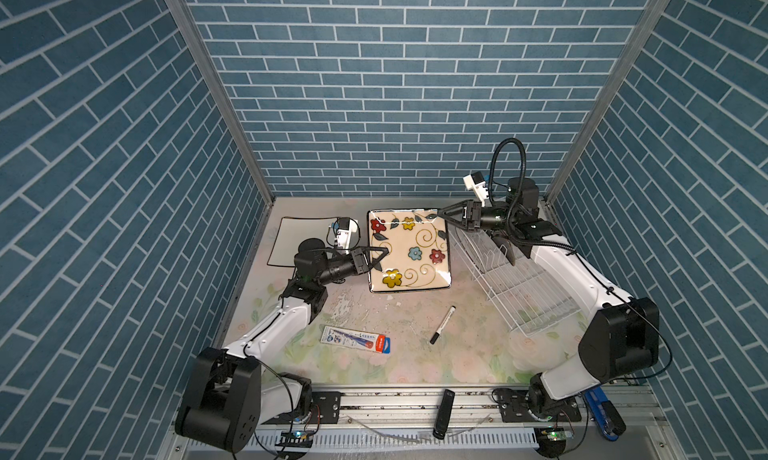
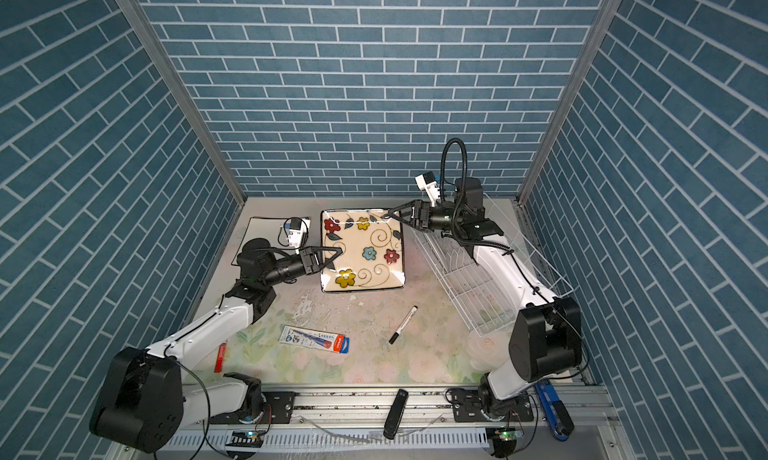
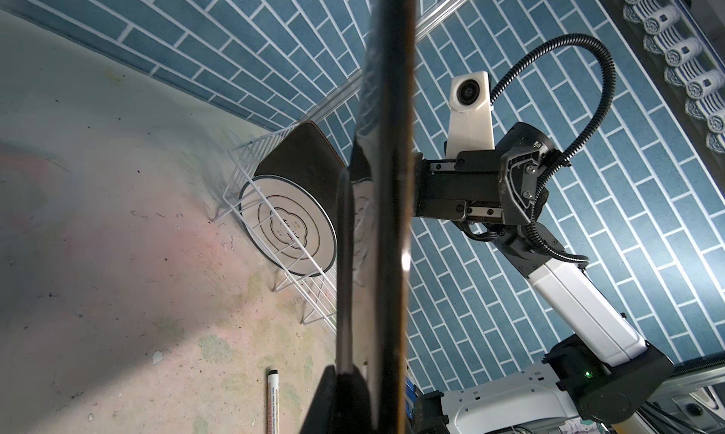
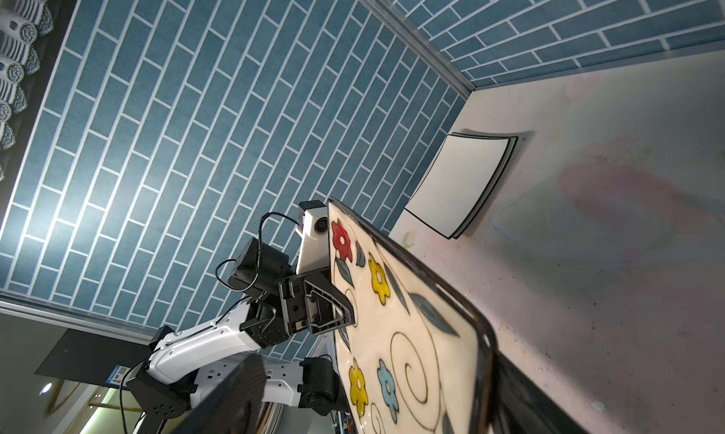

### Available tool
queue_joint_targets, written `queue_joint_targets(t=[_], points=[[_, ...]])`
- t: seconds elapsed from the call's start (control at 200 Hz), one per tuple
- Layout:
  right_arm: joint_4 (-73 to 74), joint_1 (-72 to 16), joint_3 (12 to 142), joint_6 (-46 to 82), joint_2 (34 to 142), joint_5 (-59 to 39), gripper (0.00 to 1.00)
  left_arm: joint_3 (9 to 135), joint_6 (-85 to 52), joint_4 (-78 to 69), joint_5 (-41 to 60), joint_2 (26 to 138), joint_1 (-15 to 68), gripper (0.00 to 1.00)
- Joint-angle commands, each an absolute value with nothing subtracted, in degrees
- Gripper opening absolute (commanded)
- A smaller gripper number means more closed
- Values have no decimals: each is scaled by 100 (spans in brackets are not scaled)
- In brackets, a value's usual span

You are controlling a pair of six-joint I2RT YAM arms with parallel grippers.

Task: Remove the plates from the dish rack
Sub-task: 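Grasp the floral plate edge with the left gripper and open the right gripper, then carry the plate to the white stack with left gripper while right returns to rack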

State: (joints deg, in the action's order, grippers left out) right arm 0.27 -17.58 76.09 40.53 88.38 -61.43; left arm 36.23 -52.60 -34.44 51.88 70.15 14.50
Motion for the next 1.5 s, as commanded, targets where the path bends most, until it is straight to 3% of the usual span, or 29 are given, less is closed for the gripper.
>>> queue_joint_targets(t=[0.0,0.36,0.56,1.02,1.496], points=[[35,-1664,7484,3920,8561,-6047,91,3657,-5480,-4067,4879,6751,1263,0],[-97,-1455,7403,3867,8425,-5763,93,3357,-6012,-4784,4586,6704,869,0],[-240,-1430,7296,3795,8173,-5506,93,3028,-6042,-4731,3766,6417,521,0],[-1220,-1433,6263,3524,6624,-3274,93,2578,-6632,-4861,1726,6583,-141,0],[-1062,-1437,5666,3941,6091,-3052,93,1949,-7014,-5881,73,7054,-340,0]])
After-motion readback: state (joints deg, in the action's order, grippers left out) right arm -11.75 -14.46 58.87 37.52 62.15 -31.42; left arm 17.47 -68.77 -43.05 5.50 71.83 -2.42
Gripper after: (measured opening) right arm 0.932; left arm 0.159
